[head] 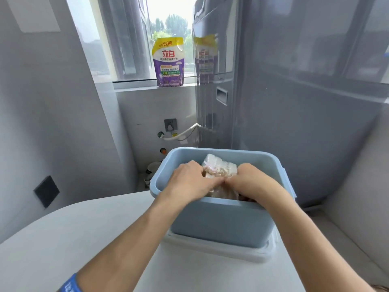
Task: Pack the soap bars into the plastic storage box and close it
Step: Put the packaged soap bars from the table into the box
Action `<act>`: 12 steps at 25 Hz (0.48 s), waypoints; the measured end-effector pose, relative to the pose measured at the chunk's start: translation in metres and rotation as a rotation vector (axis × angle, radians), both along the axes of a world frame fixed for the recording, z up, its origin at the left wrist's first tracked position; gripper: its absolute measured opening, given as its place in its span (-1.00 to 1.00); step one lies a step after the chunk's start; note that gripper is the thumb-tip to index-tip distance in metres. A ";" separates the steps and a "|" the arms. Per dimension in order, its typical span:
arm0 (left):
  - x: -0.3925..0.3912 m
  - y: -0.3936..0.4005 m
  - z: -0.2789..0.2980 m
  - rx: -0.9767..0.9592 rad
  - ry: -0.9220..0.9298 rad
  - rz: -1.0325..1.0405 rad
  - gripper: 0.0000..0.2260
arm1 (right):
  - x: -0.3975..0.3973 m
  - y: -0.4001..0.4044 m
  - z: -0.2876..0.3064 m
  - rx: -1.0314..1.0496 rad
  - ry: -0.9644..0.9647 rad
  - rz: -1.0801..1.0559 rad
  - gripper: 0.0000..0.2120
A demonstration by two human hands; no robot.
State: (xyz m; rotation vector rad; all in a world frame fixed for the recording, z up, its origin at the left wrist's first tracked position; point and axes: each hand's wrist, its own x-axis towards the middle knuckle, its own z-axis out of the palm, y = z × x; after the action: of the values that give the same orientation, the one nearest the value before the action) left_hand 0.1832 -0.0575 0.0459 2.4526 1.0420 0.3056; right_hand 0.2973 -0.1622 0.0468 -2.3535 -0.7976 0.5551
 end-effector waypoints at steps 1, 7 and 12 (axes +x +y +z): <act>0.000 -0.001 -0.001 0.055 -0.017 0.014 -0.51 | -0.001 -0.001 0.002 0.013 -0.007 -0.010 -0.75; -0.038 0.017 -0.008 0.384 -0.408 0.211 -0.76 | -0.007 -0.027 0.008 0.202 -0.521 -0.129 -0.80; -0.084 0.027 -0.040 -0.810 -0.696 0.292 -0.61 | 0.012 -0.063 -0.007 0.377 -0.435 -0.470 -0.54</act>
State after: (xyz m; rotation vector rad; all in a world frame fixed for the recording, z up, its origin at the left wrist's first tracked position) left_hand 0.0988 -0.0301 0.0060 1.3211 0.9395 0.6248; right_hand 0.3091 -0.2252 0.0398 -2.2113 -0.4435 -0.2909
